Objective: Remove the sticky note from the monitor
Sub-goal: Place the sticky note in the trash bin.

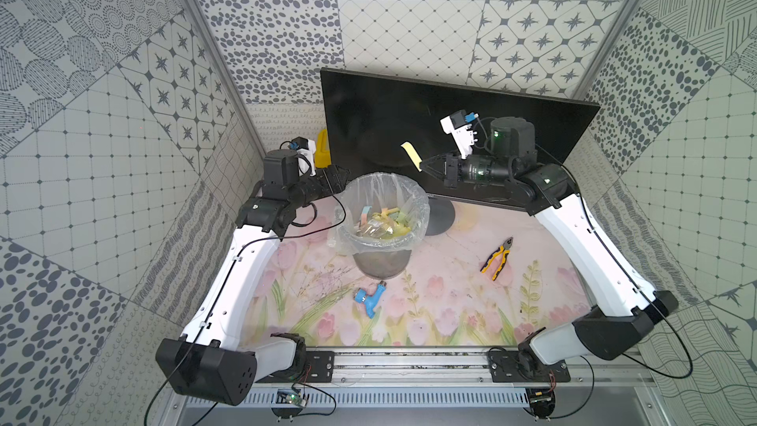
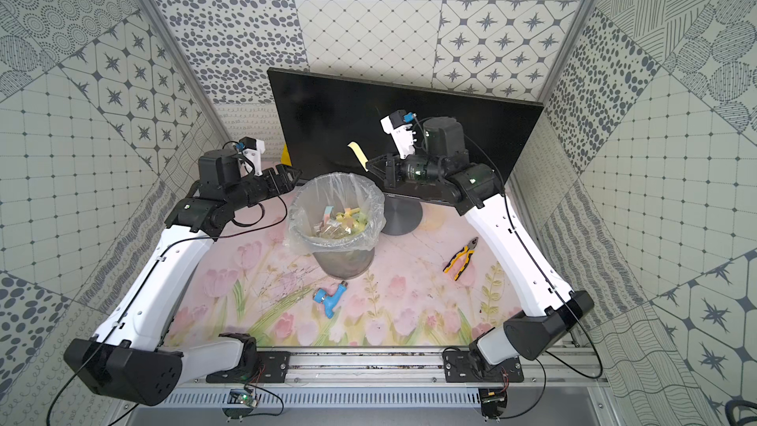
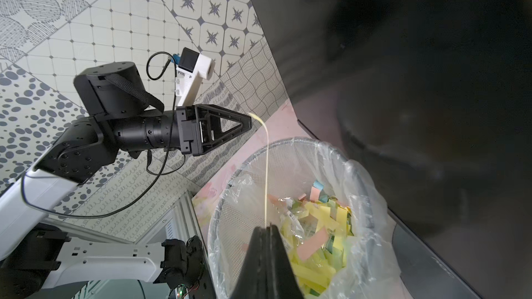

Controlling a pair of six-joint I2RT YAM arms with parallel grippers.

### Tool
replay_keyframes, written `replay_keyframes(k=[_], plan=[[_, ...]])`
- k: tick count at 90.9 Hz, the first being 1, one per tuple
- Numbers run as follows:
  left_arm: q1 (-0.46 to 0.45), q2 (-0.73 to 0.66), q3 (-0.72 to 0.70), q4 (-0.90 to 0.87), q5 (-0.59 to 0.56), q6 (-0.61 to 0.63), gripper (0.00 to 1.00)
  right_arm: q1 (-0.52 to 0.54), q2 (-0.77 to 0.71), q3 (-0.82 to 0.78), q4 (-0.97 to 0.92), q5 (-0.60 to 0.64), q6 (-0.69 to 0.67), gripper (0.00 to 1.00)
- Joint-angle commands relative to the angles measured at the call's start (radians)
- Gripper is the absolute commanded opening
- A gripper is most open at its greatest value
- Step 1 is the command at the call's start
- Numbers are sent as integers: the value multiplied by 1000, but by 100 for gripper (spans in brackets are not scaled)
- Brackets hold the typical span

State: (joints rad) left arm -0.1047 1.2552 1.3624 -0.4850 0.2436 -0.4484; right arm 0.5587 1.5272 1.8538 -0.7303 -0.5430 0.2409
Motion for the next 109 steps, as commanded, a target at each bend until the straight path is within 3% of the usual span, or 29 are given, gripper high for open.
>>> replay_keyframes(k=[1, 46, 66, 109], plan=[[27, -25, -22, -146, 72, -3, 76, 68, 70, 80, -126, 85, -125, 0], [27, -35, -114, -155, 148, -24, 50, 252, 346, 316, -432, 287, -307, 0], [27, -32, -121, -148, 157, -24, 45, 283, 408, 355, -514, 360, -338, 0], [27, -37, -120, -134, 158, -24, 45, 287, 414, 392, -529, 376, -338, 51]])
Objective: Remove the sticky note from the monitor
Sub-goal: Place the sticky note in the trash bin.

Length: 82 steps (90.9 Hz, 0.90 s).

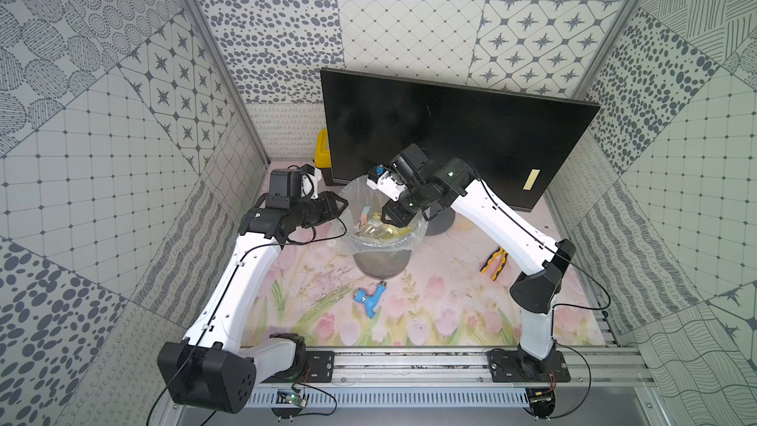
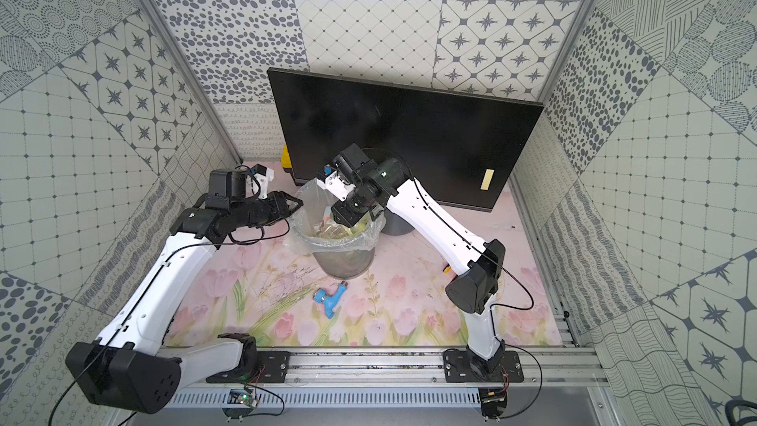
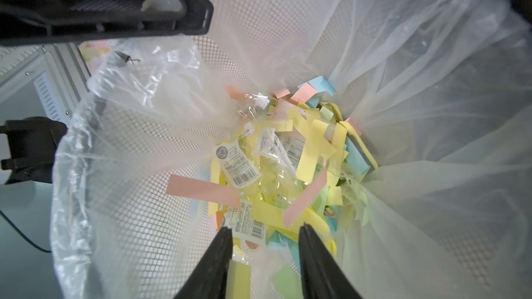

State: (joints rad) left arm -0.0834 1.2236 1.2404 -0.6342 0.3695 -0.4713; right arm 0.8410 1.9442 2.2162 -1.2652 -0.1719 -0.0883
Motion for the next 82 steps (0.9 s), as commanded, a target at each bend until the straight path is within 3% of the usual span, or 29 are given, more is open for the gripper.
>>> replay_keyframes(k=[1, 21, 36, 61, 70, 82], plan=[[5, -6, 2, 16, 32, -2, 45, 5, -4, 30, 6, 5, -9, 52], [6, -5, 9, 31, 31, 0, 46, 5, -8, 38, 16, -47, -3, 71], [6, -3, 14, 36, 31, 3, 46, 18, -15, 24, 44, -157, -14, 81], [5, -5, 20, 37, 22, 11, 47, 38, 11, 62, 56, -222, -28, 94], [6, -9, 27, 38, 8, 24, 53, 38, 4, 87, 55, -162, -28, 94], [6, -20, 39, 56, -21, 41, 76, 37, -38, 106, 55, -71, -34, 95]])
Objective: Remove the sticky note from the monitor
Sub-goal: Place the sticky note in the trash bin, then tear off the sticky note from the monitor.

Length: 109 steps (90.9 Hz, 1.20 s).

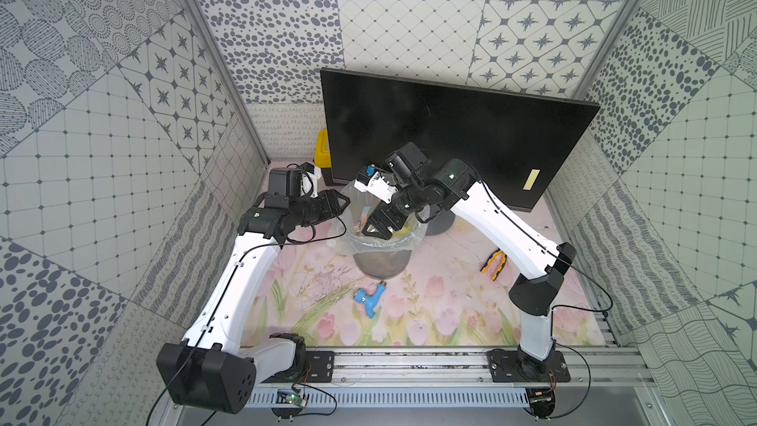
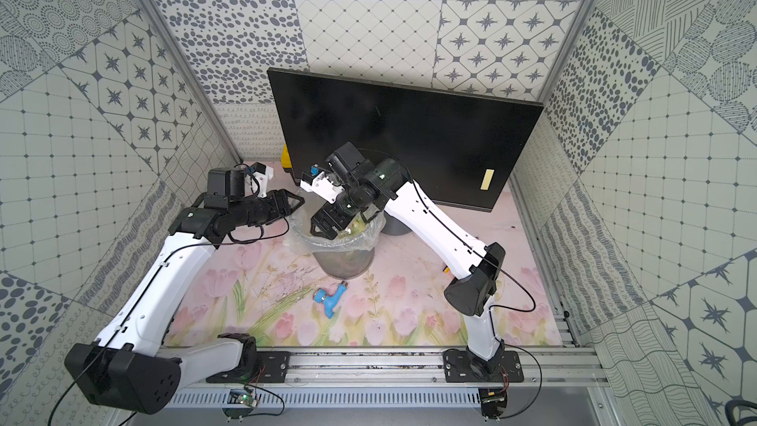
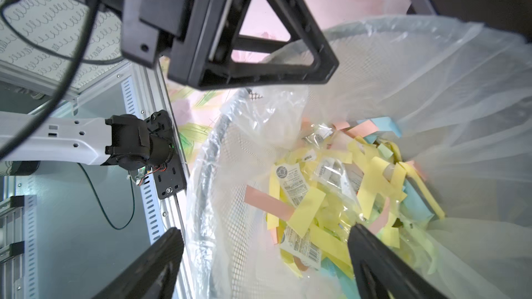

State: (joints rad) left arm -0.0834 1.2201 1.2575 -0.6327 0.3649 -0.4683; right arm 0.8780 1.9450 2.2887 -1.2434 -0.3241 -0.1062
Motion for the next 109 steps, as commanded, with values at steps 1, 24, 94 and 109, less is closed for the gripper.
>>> replay_keyframes(k=[1, 24, 94, 109], plan=[[6, -18, 23, 61, -17, 37, 78, -1, -42, 35, 33, 87, -15, 95], [5, -30, 35, 244, 57, 30, 92, -40, -180, -32, 45, 287, 34, 95], [-216, 163, 166, 407, 96, 111, 99, -800, -915, -833, 431, -47, 409, 97], [-251, 205, 200, 402, 95, 116, 99, -1027, -959, -942, 517, -255, 476, 96]])
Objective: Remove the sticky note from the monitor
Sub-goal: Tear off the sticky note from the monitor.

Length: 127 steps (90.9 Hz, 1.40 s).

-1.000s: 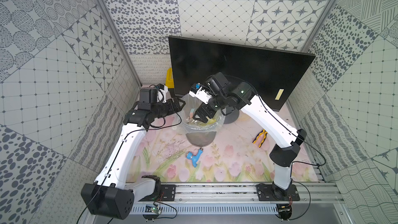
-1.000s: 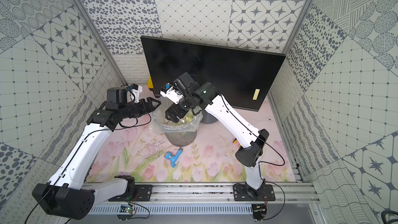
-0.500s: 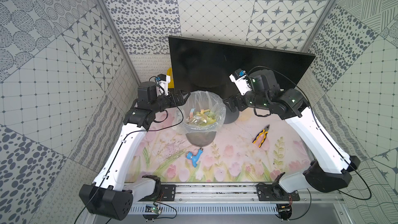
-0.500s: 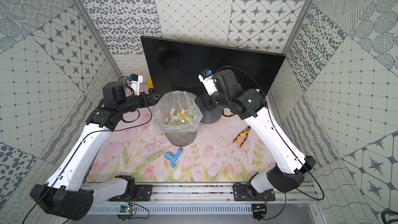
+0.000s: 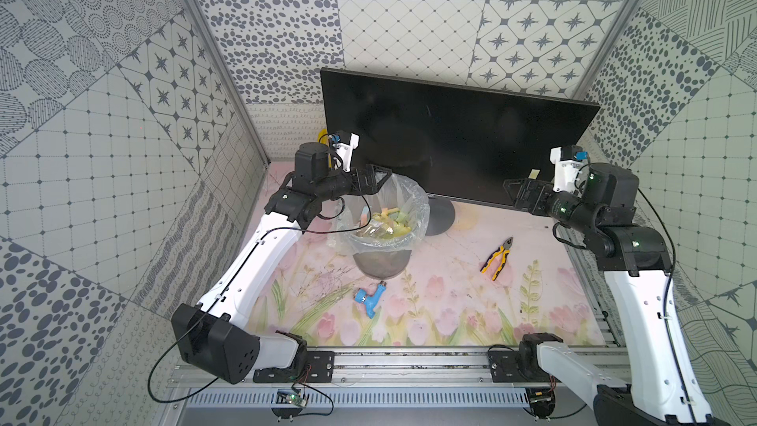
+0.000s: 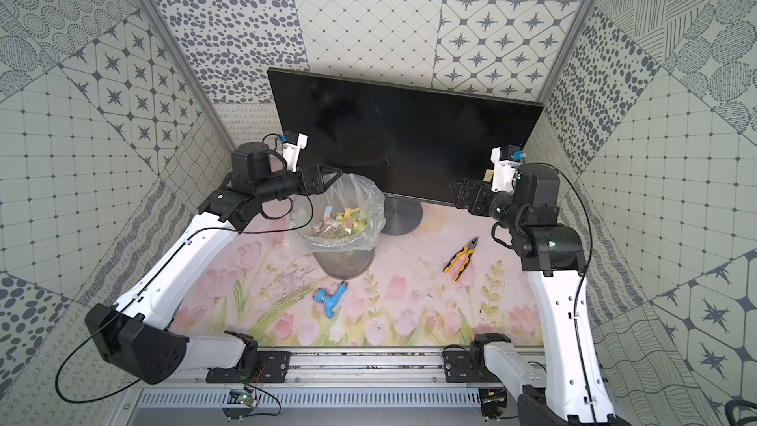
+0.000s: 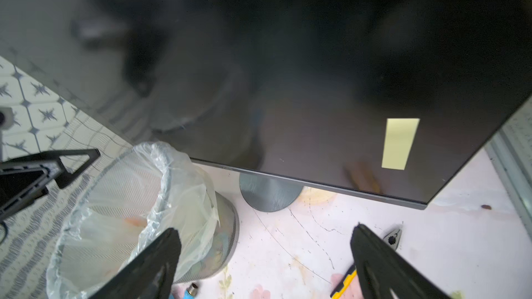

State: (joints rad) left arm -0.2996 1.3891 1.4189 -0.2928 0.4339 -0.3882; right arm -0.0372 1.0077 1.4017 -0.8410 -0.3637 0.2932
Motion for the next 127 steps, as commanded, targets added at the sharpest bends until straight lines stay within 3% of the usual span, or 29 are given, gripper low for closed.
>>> replay_keyframes(k=[1, 17, 28, 48, 104, 127], plan=[[-36, 37, 39, 62, 26, 36, 99, -133, -23, -59, 120, -229, 83, 96], [-48, 45, 48, 57, 23, 30, 99, -372, -54, -235, 337, -453, 253, 96], [-55, 48, 46, 51, 24, 22, 99, -441, -44, -362, 539, -523, 400, 97], [-64, 61, 45, 50, 26, 17, 99, -470, 30, -497, 868, -572, 614, 97], [-63, 109, 90, 42, 14, 48, 99, -457, 204, -527, 976, -639, 670, 97], [-63, 123, 103, 34, 6, 58, 99, -418, 261, -522, 1031, -641, 704, 88]])
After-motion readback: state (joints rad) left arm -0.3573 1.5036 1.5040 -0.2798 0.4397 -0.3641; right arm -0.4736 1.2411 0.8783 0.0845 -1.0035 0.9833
